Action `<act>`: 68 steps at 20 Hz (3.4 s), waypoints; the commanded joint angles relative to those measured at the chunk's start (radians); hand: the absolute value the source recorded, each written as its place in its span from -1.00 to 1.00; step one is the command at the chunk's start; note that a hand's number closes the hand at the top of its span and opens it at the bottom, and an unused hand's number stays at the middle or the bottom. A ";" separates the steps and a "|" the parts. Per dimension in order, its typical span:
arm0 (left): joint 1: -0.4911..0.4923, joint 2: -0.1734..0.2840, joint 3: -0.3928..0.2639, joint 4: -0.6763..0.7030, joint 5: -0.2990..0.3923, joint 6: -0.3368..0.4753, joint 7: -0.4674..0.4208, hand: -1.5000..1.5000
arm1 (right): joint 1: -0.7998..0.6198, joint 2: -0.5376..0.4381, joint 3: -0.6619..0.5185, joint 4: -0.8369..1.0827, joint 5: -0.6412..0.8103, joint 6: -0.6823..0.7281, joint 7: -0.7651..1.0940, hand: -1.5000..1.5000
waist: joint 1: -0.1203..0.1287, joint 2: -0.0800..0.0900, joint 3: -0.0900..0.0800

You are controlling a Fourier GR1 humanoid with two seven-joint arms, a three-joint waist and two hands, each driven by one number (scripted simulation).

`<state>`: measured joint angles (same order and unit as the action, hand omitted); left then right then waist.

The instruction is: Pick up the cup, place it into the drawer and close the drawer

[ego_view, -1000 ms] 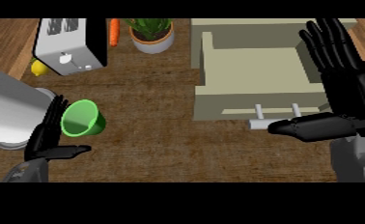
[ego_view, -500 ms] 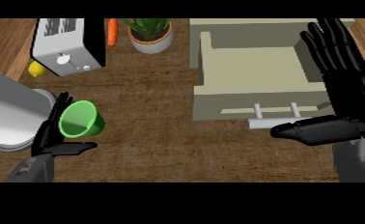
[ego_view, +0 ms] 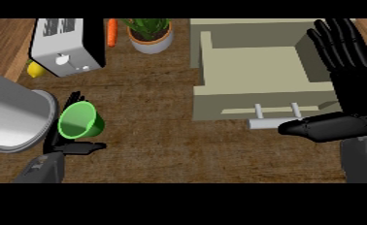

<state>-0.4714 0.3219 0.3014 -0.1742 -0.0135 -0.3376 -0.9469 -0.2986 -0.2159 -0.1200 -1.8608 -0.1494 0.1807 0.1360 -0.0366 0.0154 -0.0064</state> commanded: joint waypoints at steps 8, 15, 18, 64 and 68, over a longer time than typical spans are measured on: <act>0.002 -0.048 0.015 -0.093 -0.004 0.124 -0.238 1.00 | 0.007 0.009 0.007 0.018 0.030 -0.005 -0.035 -1.00 | 0.004 0.000 0.000; 0.005 -0.144 0.105 -0.097 0.047 0.422 -0.282 1.00 | 0.007 -0.017 -0.038 0.008 -0.015 0.006 -0.005 -1.00 | 0.008 -0.005 0.003; -0.047 -0.180 0.127 -0.120 0.088 0.287 -0.296 1.00 | 0.035 -0.005 -0.020 0.028 0.006 0.015 -0.040 -1.00 | 0.013 -0.005 0.003; -0.915 -0.322 -0.525 -0.111 0.293 0.596 0.755 1.00 | -0.053 0.005 0.001 0.106 0.056 0.022 -0.107 -1.00 | -0.083 0.019 0.009; -0.860 -0.322 -0.599 -0.088 0.288 0.593 0.732 1.00 | -0.112 -0.020 -0.001 0.097 -0.005 0.061 -0.047 -1.00 | -0.141 0.031 0.009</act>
<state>-1.3571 0.0000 -0.2366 -0.2901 0.2633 0.2792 -0.2172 -0.3626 -0.2276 -0.1300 -1.7838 -0.1438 0.2273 0.0750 -0.1460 0.0371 0.0026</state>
